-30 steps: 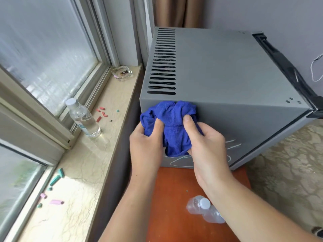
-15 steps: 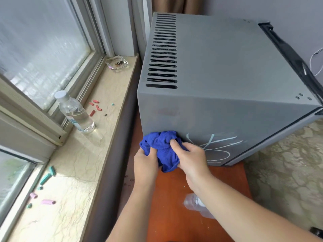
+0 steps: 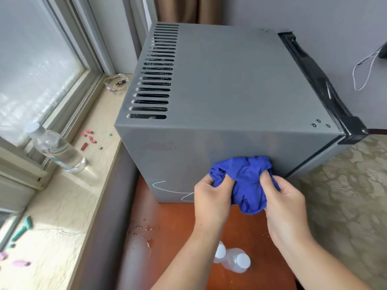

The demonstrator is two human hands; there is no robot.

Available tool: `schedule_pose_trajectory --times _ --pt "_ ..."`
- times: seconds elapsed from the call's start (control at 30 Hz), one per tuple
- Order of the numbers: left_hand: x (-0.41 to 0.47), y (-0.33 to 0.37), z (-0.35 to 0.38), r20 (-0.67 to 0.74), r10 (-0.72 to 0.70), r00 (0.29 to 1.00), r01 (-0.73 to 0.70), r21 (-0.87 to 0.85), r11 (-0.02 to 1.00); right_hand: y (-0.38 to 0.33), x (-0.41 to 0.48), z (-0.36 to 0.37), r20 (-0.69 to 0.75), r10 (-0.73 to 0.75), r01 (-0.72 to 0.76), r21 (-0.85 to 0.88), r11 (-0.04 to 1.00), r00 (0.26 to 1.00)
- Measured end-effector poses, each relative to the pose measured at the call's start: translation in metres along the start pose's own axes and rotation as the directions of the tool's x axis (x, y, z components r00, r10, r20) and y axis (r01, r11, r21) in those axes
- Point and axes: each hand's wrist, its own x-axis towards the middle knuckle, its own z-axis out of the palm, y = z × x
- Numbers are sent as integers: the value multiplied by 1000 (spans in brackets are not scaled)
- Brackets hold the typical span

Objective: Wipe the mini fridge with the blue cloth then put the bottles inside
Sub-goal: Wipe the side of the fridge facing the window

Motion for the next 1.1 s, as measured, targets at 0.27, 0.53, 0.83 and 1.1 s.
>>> schedule_pose_trajectory --times 0.27,0.53,0.83,1.1 --pt "16 -54 24 -90 -265 960 277 180 944 54 34 -40 -118 259 -262 -7 965 959" --pt "-42 -12 10 -82 62 995 -42 228 973 29 22 -15 146 274 -287 77 955 951" --pt "-30 -43 56 97 130 987 -160 462 872 22 45 -68 7 216 -216 85 973 976" --pt "-17 -76 42 53 9 999 -35 530 848 46 45 -65 79 498 -499 -11 867 863"
